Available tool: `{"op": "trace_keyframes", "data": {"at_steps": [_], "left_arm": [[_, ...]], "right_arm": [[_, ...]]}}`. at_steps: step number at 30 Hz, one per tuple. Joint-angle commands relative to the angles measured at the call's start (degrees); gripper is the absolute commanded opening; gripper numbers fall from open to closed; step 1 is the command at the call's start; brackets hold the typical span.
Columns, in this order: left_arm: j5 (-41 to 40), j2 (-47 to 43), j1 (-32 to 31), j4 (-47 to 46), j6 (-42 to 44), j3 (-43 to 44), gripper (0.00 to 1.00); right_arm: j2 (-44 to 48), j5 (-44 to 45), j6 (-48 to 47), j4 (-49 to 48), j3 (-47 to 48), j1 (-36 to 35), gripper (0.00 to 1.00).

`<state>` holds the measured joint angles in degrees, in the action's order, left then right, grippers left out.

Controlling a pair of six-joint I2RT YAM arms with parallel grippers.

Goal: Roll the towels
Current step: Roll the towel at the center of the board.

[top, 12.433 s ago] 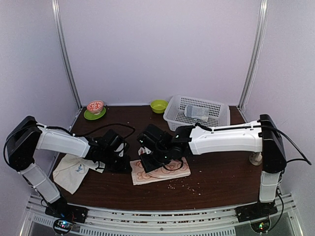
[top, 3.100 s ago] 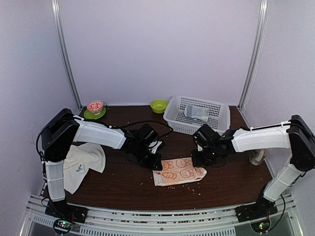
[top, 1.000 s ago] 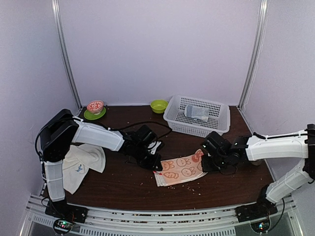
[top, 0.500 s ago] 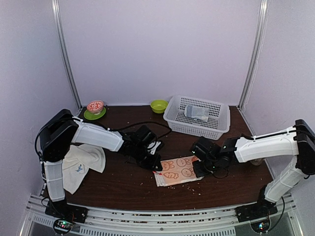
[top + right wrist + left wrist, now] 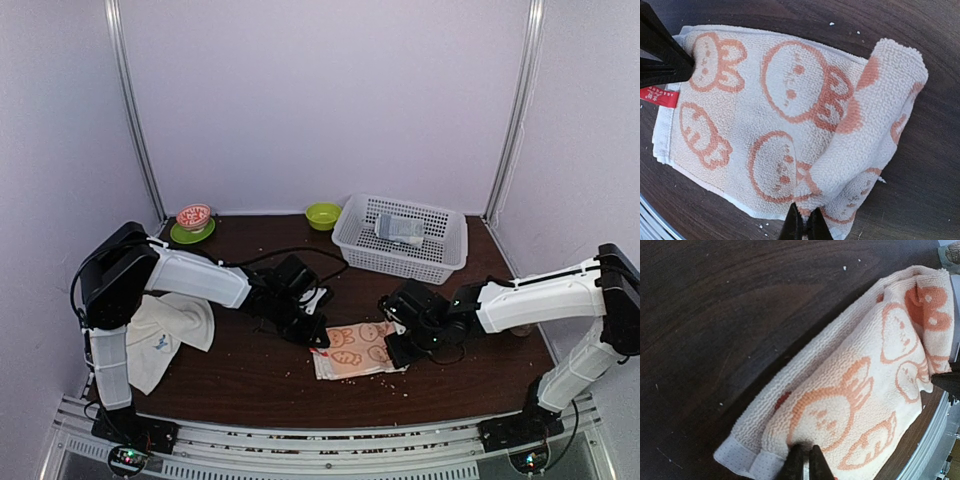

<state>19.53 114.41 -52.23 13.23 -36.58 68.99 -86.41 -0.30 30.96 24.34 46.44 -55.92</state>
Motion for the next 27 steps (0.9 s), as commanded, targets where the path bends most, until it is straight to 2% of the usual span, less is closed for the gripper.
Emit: {"op": "trace_keyframes", "data": {"at_steps": [1, 5, 14, 27], "left_arm": [[-1.2, 1.4, -0.2, 5.4, -0.3, -2.7, 0.07], [-1.3, 1.0, -0.2, 6.2, -0.2, -2.6, 0.08], [0.5, -6.5, -0.2, 11.2, 3.1, -0.9, 0.24], [7.5, -8.1, -0.9, 8.0, 2.8, 0.8, 0.31]], "right_arm": [[0.3, -3.4, -2.3, -0.9, -1.2, -0.4, 0.00], [2.0, -3.2, -3.1, 0.8, -1.5, -0.4, 0.00], [3.8, -0.4, -2.1, 4.0, 0.1, -0.2, 0.00], [2.8, -0.9, -2.4, 3.6, 1.1, -0.2, 0.00]]}}
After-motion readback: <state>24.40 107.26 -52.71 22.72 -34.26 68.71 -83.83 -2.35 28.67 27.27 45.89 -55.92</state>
